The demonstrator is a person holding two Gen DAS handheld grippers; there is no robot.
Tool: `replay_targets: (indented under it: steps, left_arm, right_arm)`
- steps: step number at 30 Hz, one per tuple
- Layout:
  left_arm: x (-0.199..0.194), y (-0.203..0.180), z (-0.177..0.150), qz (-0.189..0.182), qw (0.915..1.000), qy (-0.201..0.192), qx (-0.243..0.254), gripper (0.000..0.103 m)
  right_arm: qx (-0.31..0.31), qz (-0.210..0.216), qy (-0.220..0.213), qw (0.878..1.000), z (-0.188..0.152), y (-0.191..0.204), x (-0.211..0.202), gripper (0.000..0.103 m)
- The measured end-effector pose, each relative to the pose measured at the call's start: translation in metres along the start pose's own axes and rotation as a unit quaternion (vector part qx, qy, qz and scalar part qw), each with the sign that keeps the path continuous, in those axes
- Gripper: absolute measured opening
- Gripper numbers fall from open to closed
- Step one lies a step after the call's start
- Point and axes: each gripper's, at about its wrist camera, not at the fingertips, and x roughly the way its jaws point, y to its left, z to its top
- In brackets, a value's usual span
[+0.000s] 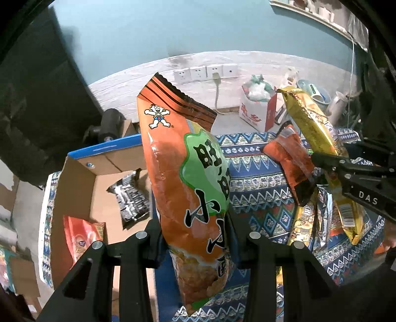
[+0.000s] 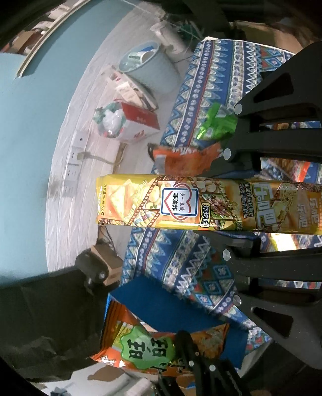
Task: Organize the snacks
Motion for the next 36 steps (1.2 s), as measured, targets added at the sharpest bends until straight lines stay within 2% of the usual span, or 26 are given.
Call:
replay_targets:
  steps: [12, 23, 36]
  left_arm:
    - [-0.013, 0.047, -0.012, 0.001, 0.9992, -0.011, -0.04, 0.04]
    - [-0.018, 0.1, -0.025, 0.009, 0.996, -0.014, -0.088, 0.04]
    - [-0.011, 0.161, -0.046, 0.042, 0.9895, 0.0, -0.138, 0.04]
  right_arm:
    - [-0.026, 0.021, -0.004, 0.999, 0.023, 0.047, 0.005, 0.03]
    - [-0.057, 0.048, -0.007, 0.997, 0.047, 0.106, 0.013, 0.03]
    - [-0.082, 0.094, -0.001, 0.992, 0.073, 0.172, 0.024, 0.03]
